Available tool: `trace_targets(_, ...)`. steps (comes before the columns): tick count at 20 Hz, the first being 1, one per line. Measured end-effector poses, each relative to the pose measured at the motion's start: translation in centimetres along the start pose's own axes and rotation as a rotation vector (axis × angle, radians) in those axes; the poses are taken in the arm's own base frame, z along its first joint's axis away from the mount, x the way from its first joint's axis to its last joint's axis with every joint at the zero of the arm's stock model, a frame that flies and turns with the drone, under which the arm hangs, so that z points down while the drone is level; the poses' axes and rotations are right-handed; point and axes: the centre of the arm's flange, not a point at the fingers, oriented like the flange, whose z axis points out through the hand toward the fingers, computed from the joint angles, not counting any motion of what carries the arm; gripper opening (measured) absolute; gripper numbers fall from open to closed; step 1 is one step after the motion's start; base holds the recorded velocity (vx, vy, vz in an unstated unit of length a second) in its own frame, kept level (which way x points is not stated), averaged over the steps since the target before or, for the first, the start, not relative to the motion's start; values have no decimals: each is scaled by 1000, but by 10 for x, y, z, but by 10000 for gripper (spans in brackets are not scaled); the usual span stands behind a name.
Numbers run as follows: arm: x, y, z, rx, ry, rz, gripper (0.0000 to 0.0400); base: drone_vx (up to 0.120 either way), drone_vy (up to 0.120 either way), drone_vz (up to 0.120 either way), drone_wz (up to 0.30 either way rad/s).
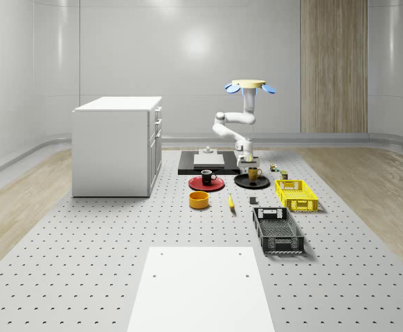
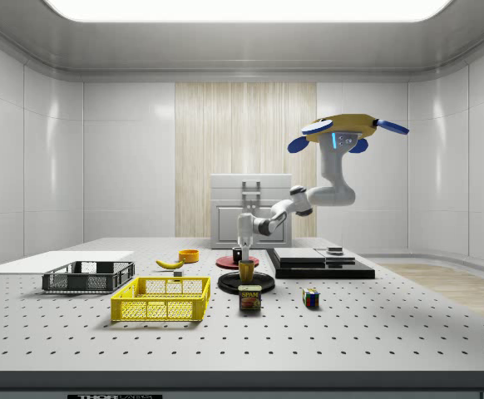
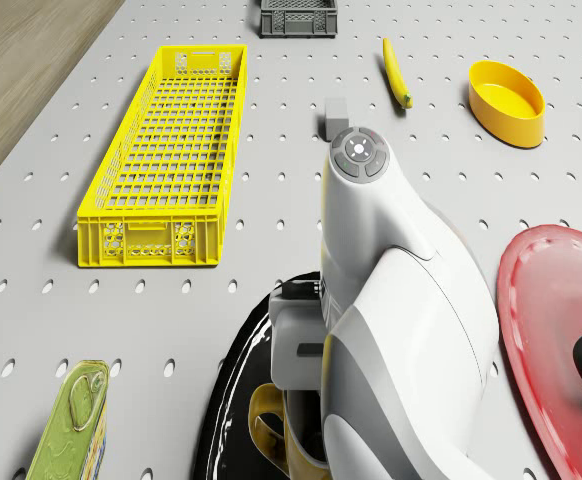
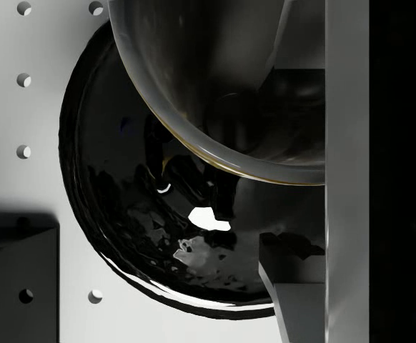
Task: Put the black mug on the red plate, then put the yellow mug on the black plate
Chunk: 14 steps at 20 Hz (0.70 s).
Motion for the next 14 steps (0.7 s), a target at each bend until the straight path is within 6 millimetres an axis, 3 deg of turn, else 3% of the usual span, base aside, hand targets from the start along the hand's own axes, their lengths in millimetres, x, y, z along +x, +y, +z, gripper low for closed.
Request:
trace_targets(2,0,0,-4,0,0,0,330,0,0,0,0)
trace_targets(5,0,0,-13,0,0,0,367,0,0,0,0)
trace_targets(14,0,0,-45,0,0,0,397,0,0,0,0)
